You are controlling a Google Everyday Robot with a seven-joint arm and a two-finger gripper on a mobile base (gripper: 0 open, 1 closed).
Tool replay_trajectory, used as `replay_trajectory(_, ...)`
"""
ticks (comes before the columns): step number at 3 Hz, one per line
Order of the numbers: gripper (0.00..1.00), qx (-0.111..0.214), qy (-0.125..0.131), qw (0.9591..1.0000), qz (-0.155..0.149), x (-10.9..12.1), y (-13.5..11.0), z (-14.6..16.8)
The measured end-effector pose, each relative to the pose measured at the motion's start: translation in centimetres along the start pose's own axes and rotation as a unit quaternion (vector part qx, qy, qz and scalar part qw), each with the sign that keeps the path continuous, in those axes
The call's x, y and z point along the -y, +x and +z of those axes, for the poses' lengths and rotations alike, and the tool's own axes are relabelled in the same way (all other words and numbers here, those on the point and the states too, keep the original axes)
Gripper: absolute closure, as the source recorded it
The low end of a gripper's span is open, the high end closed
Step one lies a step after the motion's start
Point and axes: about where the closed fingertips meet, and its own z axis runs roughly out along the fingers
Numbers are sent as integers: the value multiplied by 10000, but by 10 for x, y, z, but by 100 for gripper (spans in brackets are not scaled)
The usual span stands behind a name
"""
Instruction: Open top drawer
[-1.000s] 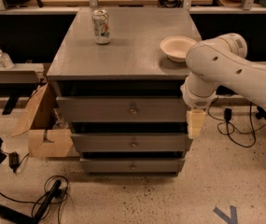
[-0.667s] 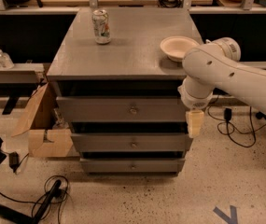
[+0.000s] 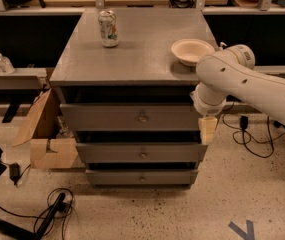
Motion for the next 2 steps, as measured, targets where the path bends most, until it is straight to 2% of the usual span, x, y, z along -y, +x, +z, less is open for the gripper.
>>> replay_trajectory(2, 0, 131, 80, 9998, 123, 20, 5, 26)
